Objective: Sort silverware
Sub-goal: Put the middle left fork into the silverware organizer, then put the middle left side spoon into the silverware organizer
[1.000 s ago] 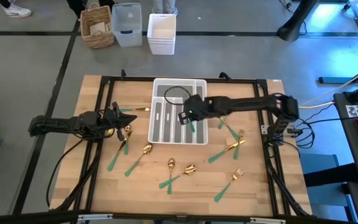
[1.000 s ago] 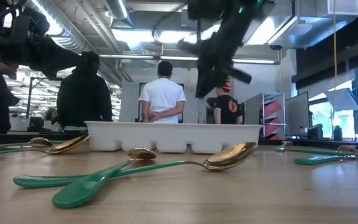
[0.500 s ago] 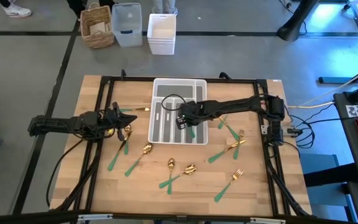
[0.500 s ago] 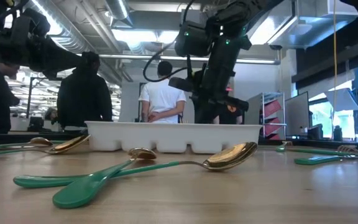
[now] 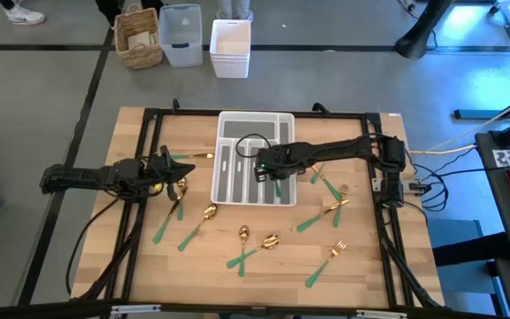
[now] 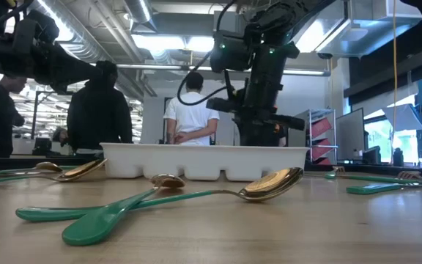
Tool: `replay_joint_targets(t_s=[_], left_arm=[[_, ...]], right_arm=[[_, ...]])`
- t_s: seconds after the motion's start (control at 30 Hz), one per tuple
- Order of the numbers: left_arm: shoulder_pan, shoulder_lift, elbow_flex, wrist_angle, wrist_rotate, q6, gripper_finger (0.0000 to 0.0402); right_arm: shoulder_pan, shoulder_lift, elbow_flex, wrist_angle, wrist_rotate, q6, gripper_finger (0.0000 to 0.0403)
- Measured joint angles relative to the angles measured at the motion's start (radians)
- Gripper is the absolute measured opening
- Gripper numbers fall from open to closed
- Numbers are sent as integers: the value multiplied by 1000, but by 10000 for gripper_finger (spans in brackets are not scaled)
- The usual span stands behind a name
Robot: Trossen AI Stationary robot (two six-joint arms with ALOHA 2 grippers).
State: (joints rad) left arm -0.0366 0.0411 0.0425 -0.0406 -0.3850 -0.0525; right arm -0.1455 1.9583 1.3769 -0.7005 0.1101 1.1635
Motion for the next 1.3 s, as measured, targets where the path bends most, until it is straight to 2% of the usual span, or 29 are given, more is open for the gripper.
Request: replay_joint_targets(t_s=[0.4, 0.9, 1.3], left_arm=[[0, 0, 0, 0, 0, 0, 1], [0, 29, 0, -1, 7, 0, 1], [0, 74, 0, -1, 16, 6, 2]], right_arm=[[-28, 31, -1, 77, 11, 40, 25], [-25, 75, 2, 110, 9, 32, 76], [-25, 70, 2, 99, -69, -31, 80]])
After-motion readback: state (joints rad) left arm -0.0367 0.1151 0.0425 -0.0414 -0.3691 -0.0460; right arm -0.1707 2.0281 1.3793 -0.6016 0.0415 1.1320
